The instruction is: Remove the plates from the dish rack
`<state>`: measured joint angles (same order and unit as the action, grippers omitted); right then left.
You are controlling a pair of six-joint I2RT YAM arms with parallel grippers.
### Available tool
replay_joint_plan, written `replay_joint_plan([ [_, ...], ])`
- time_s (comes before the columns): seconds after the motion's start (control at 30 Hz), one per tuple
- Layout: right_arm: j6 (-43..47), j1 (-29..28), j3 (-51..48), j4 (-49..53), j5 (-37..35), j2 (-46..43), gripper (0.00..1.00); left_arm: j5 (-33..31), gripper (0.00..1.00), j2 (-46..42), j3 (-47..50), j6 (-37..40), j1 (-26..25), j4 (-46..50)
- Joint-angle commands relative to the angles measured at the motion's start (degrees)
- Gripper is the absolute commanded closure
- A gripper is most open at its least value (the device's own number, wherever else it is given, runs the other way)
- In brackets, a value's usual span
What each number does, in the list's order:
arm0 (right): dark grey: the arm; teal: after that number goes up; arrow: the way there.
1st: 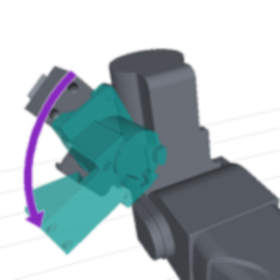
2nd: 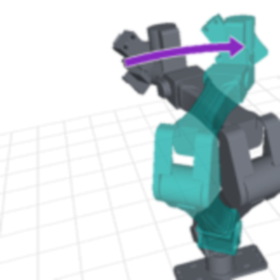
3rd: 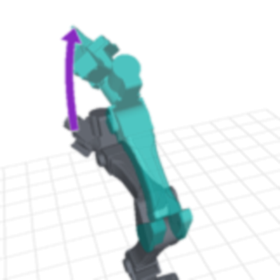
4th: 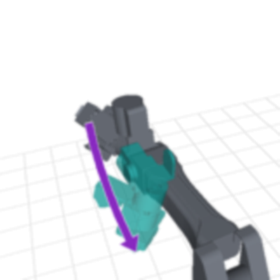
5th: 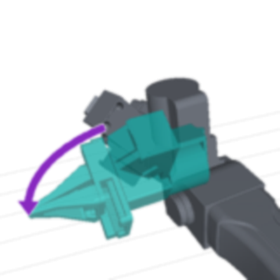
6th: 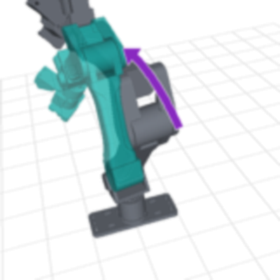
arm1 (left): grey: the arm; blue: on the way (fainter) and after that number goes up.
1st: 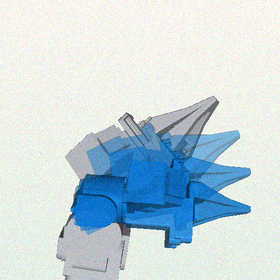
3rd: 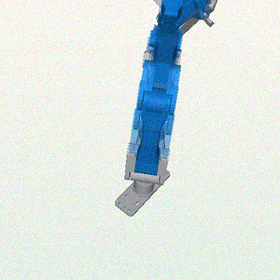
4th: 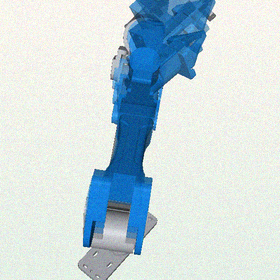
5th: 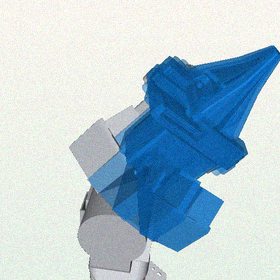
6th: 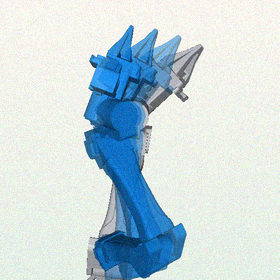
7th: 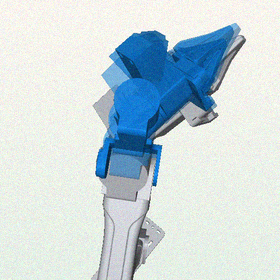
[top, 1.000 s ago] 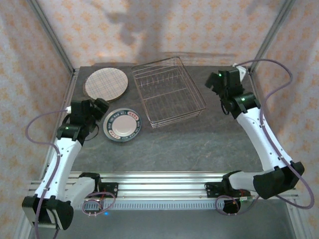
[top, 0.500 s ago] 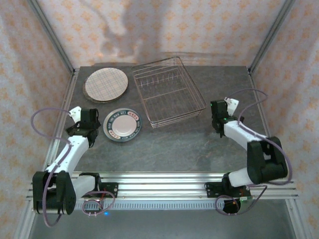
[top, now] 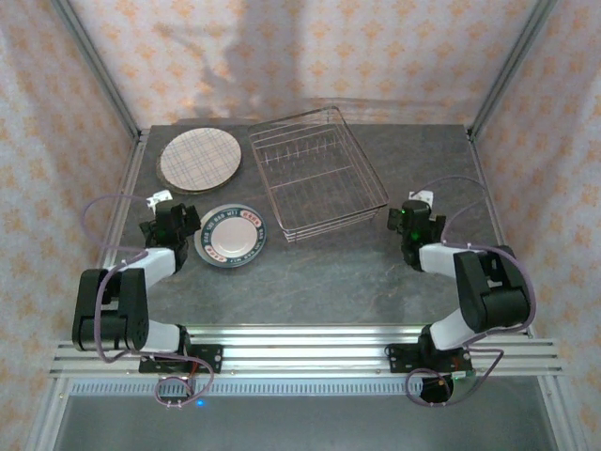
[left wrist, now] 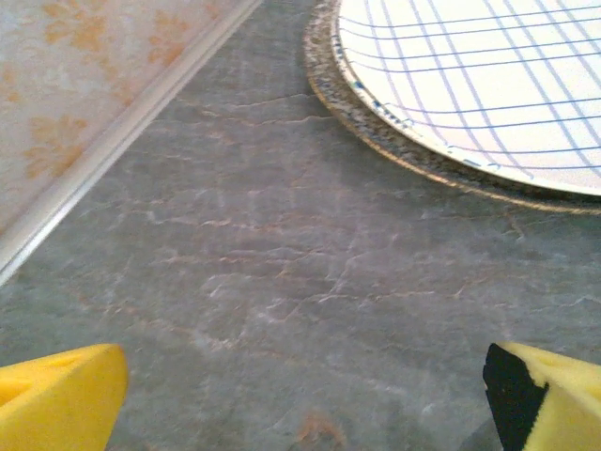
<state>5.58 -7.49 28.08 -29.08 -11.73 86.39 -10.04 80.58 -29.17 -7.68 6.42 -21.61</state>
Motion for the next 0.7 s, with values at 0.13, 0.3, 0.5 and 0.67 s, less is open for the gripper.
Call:
replay_joint_plan([
  [0.13,-1.5,5.2,-4.2,-14.9,10.9,0.4,0.01,9.9,0.01,-0.1,9.1,2.3,-0.8,-26.3],
  [0.3,-2.7,5.2,-4.3,-16.5,7.6,1.4,0.01,8.6,0.01,1.1,8.6,3.3,-1.9,-26.3],
  [0.5,-2.8,5.2,-4.3,-16.0,7.7,1.0,0.01,8.9,0.01,6.1,6.2,7.6,-5.3,-25.9],
  [0.67,-2.8,5.2,-4.3,-16.0,7.7,1.1,0.01,7.9,0.01,6.9,7.4,7.0,-5.0,-29.7],
])
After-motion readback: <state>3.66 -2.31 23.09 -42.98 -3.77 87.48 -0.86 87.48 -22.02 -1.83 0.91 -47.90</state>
